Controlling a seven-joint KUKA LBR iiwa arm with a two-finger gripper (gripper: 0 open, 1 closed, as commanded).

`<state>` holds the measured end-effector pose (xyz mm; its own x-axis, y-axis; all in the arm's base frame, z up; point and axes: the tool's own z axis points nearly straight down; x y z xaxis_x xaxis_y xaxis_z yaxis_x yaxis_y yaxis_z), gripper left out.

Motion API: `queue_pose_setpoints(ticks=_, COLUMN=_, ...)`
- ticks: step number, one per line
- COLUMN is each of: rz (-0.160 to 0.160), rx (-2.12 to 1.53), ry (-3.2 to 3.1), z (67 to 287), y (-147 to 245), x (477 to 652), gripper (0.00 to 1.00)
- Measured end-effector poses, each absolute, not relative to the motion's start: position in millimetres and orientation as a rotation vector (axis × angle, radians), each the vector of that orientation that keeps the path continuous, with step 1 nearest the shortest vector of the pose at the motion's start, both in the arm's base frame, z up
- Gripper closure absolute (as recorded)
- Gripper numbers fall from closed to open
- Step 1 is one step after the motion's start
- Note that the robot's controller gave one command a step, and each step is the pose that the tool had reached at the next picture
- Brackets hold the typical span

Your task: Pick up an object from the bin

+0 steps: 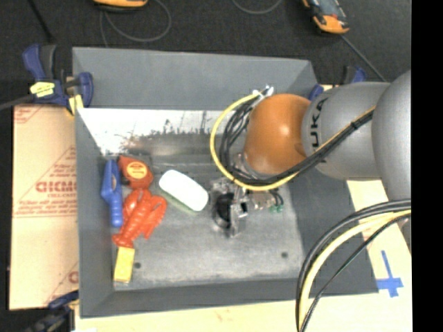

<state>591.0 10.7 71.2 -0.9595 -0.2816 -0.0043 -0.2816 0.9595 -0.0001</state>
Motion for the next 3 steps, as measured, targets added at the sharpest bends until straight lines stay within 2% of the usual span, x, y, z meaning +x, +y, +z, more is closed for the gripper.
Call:
queue_pose_setpoints(ticks=1, rz=0.001, rx=-0.444, ry=3.106, z=71, y=11, x=591.0, gripper=1.00)
queue_pose_setpoints(ticks=2, rz=0.002, rx=-0.467, ry=3.114, z=104, y=10, x=588.2, gripper=1.00)
queue_pose_setpoints(ticks=3, rz=0.000, rx=-0.549, ry=3.086, z=137, y=-38, x=611.0, gripper=1.00)
